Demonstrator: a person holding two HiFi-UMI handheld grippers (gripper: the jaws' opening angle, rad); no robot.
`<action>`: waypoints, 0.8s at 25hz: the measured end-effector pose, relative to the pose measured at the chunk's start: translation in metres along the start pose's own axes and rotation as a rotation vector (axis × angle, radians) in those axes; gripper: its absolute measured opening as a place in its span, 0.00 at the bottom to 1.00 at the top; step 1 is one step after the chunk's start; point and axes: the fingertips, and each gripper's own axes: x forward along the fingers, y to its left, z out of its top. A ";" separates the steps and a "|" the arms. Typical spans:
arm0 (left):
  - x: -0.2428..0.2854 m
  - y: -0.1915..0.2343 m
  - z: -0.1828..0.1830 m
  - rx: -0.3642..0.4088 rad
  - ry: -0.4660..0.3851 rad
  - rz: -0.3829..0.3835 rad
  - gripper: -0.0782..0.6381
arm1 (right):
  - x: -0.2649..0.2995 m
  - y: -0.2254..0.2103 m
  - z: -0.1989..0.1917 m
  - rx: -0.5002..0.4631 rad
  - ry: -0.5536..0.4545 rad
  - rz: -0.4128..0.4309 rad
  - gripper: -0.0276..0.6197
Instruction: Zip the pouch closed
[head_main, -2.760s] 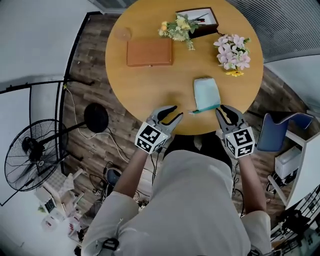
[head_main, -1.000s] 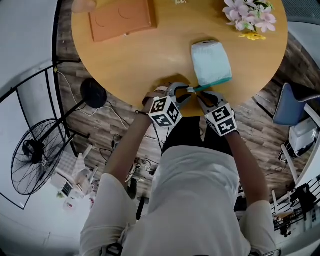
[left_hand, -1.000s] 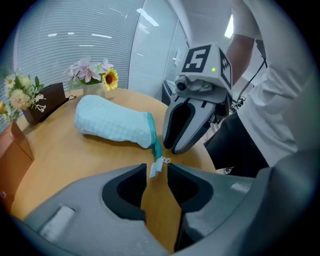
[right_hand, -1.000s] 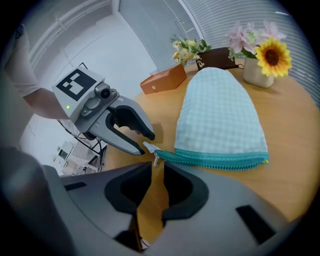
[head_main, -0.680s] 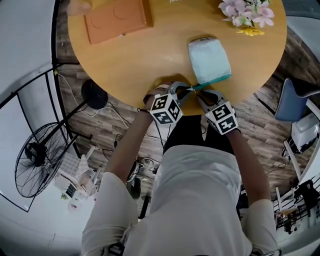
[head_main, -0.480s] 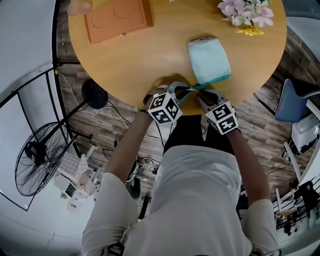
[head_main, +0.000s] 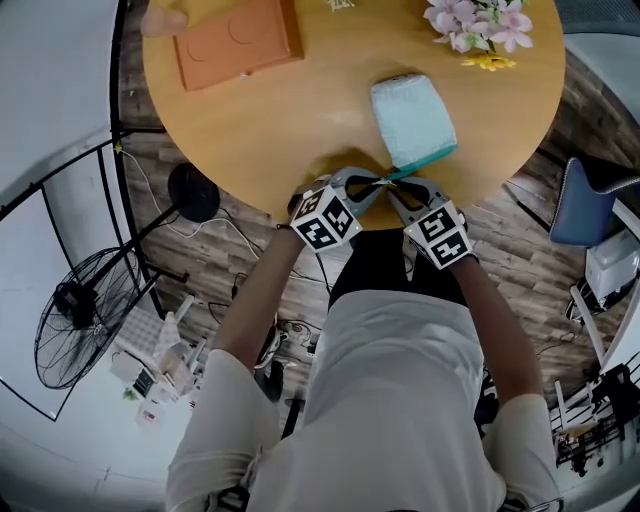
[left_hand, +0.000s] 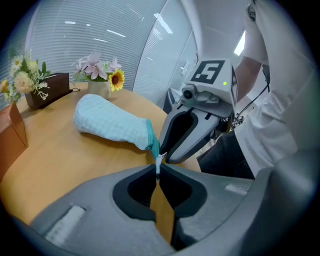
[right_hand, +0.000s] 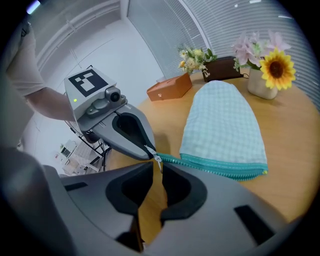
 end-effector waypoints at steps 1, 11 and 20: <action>-0.002 0.000 0.003 -0.011 -0.008 -0.001 0.15 | -0.003 0.000 0.004 -0.004 -0.012 -0.005 0.12; -0.031 -0.003 0.046 -0.168 -0.131 -0.011 0.15 | -0.045 0.004 0.040 -0.065 -0.064 -0.026 0.06; -0.062 -0.015 0.092 -0.365 -0.269 -0.067 0.15 | -0.093 0.008 0.071 -0.086 -0.140 -0.007 0.05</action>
